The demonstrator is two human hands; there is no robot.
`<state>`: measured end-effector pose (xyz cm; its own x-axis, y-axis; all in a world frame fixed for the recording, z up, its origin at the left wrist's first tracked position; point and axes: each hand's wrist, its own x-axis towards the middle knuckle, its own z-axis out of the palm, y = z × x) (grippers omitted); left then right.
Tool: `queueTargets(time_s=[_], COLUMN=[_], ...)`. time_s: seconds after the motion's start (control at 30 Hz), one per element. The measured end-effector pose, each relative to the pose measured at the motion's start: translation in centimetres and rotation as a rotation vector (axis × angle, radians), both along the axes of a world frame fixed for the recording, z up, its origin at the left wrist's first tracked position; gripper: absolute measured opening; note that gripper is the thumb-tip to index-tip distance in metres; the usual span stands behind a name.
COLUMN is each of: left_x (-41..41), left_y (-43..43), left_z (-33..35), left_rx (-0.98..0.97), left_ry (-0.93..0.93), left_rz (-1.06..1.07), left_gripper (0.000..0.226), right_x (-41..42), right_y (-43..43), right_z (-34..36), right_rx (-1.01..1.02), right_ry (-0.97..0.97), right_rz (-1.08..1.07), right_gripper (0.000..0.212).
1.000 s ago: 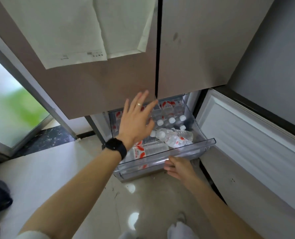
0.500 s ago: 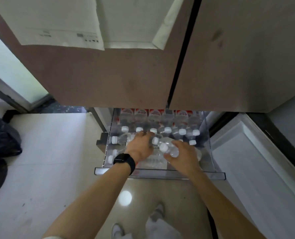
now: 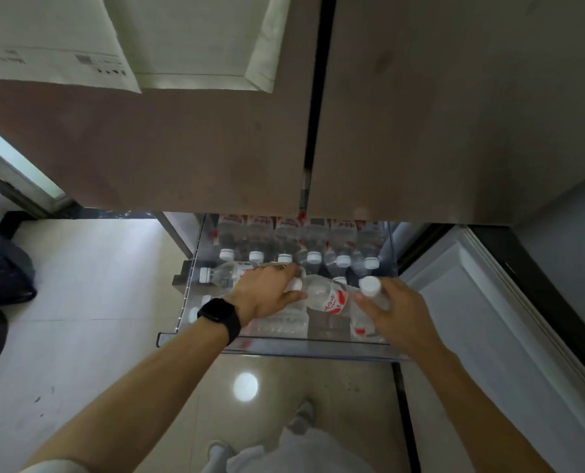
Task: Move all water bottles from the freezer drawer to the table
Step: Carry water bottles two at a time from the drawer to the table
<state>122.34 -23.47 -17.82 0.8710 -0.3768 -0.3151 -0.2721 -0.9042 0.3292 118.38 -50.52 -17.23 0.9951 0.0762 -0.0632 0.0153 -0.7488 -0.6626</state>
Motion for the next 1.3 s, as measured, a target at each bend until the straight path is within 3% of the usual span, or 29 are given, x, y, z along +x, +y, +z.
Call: queueTargets(time_s=[0.2, 0.27, 0.37, 0.53, 0.6, 0.7, 0.83, 0.9, 1.07, 1.3], left_x=[1.0, 1.0, 0.3, -1.6, -2.0, -2.5, -2.1, -1.9, -1.8, -0.8], left_y=[-2.5, -3.4, -4.9, -8.4, -9.3, -10.0, -10.5, -10.8, -11.1, -10.7], left_z=[4.4, 4.3, 2.7, 0.4, -0.3, -1.7, -2.5, -2.6, -3.2, -2.5], left_rx=[-0.110, -0.190, -0.508, -0.811, -0.889, -0.844, -0.857, -0.827, -0.798, -0.760], left_ry=[-0.192, -0.146, 0.005, 0.093, 0.139, 0.145, 0.090, 0.054, 0.018, -0.002], left_rz=[0.000, 0.044, 0.281, 0.489, 0.533, 0.472, 0.488, 0.489, 0.508, 0.554], left_gripper=[0.036, 0.033, 0.031, 0.020, 0.032, 0.057, 0.067, 0.066, 0.060, 0.054], right_x=[-1.4, -1.5, -1.4, -1.3, -1.6, -1.9, -2.1, -2.4, -3.5, -3.5], right_y=[-2.2, -1.9, -1.4, -0.2, 0.4, 0.5, -0.3, -1.0, 0.1, 2.6], right_z=[0.4, 0.3, 0.2, -0.8, -1.4, -1.9, -1.7, -1.6, -1.4, -2.2], right_rx=[0.120, 0.140, 0.163, 0.177, 0.162, 0.114, 0.091, -0.013, 0.021, -0.102], right_ry=[-0.010, -0.008, 0.060, 0.139, 0.106, 0.092, 0.086, 0.048, 0.106, 0.065], right_rz=[-0.192, -0.231, -0.266, -0.320, -0.331, -0.284, -0.321, -0.329, -0.332, -0.298], right_gripper=[0.023, 0.027, 0.025, 0.036, 0.036, 0.050, 0.066, 0.066, 0.058, 0.079])
